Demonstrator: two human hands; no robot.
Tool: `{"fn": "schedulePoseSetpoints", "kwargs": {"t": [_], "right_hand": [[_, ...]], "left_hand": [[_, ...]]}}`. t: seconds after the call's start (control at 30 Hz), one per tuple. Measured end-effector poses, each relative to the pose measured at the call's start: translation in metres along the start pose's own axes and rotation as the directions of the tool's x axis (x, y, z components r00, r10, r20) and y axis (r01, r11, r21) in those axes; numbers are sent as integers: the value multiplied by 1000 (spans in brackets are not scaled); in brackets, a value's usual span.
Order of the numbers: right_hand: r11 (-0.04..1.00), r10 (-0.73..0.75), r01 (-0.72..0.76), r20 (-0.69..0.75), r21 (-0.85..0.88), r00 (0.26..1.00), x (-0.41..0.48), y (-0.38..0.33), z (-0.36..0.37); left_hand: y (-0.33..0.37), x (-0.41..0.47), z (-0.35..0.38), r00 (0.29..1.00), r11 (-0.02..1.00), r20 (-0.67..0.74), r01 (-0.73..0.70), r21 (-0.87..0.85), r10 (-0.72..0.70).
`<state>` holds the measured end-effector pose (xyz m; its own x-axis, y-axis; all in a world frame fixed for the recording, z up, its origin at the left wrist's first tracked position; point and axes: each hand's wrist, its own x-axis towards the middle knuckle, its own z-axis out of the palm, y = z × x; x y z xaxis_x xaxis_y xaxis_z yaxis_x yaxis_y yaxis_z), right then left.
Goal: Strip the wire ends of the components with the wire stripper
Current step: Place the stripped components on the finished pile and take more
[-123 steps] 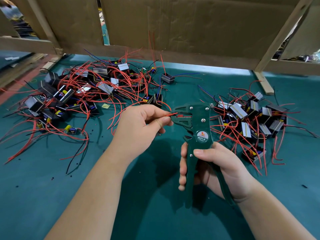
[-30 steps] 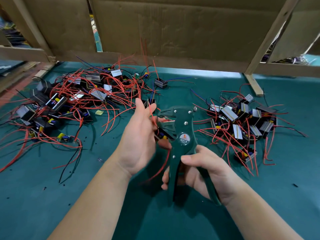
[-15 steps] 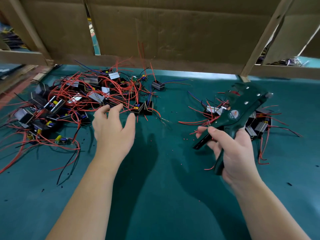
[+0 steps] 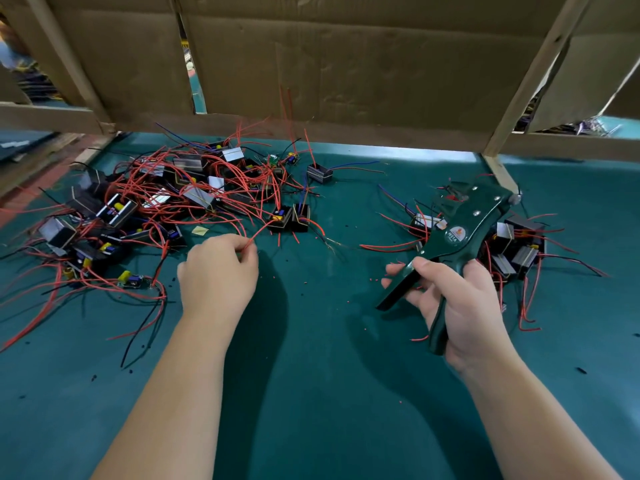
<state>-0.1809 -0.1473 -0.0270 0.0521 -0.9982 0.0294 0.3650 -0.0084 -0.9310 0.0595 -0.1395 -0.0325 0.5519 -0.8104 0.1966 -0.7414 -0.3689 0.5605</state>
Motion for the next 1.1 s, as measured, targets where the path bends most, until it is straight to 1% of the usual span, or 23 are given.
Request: {"fn": "schedulePoseSetpoints", "kwargs": {"t": [0.07, 0.17, 0.2, 0.23, 0.27, 0.3, 0.37, 0.4, 0.43, 0.47, 0.5, 0.57, 0.6, 0.67, 0.7, 0.73, 0.8, 0.83, 0.9, 1.0, 1.1], "right_hand": [[1000, -19, 18, -23, -19, 1000, 1, 1, 0], [999, -36, 35, -15, -36, 999, 0, 0, 1], [999, -34, 34, -1, -34, 999, -1, 0, 1], [999, -31, 32, 16, -31, 999, -2, 0, 2], [999, -31, 32, 34, -33, 999, -2, 1, 2], [999, -30, 32, 46, -39, 998, -3, 2, 2], [999, -24, 26, 62, -34, 998, -3, 4, 3], [999, -22, 23, 72, -26, 997, -4, 5, 3], [1000, -19, 21, 82, -20, 996, -4, 5, 3], [1000, -18, 20, 91, -16, 996, -4, 6, 3], [1000, -17, 19, 96, -14, 995, -5, 6, 3], [1000, -11, 12, 100, -11, 995, -5, 6, 3], [1000, -7, 7, 101, -7, 995, -5, 6, 2], [1000, 1, -2, 106, 10, 994, -5, 5, 2], [1000, 3, -5, 111, 17, 994, -5, 5, 3], [1000, 2, -4, 115, 20, 993, -6, 5, 4], [1000, -4, 1, 121, 20, 993, -7, 5, 5], [1000, -4, 1, 122, 20, 993, -7, 5, 6], [1000, 5, -8, 125, 22, 992, -8, 6, 6], [1000, 14, -18, 128, 25, 992, -9, 6, 7], [1000, 22, -25, 131, 16, 991, -10, 6, 8]], "left_hand": [[2, 0, 0, 999, 990, -28, -24, -141, 21], [5, -2, 0, 985, 952, -131, -144, -271, 111], [6, -2, 1, 981, 935, -153, -163, -315, 119], [7, -2, 1, 984, 910, -149, -151, -386, 100], [8, -2, 0, 991, 868, -113, -118, -483, 72], [11, -3, -1, 996, 801, -62, -86, -593, 62], [18, -7, -4, 993, 642, -5, -82, -763, 121], [20, -9, -6, 986, 583, -9, -105, -805, 166], [21, -9, -8, 979, 547, -13, -124, -828, 202], [20, -9, -9, 976, 544, -8, -128, -829, 218], [18, -8, -9, 980, 574, 3, -114, -811, 199], [12, -4, -8, 997, 704, -10, -58, -707, 72], [8, -3, -7, 998, 773, -57, -34, -634, -4], [3, 0, -6, 977, 853, -183, -4, -521, -108], [1, 1, -6, 966, 885, -226, 10, -466, -129], [-1, 2, -6, 962, 914, -237, 25, -405, -132], [-6, 6, -2, 977, 965, -183, 57, -257, -106], [-8, 8, 1, 985, 980, -142, 72, -188, -100], [-12, 9, 5, 990, 989, -101, 90, -120, -102], [-14, 9, 6, 993, 991, -87, 69, -116, -79], [-13, 11, 7, 998, 991, -9, 55, -126, -56]]}}
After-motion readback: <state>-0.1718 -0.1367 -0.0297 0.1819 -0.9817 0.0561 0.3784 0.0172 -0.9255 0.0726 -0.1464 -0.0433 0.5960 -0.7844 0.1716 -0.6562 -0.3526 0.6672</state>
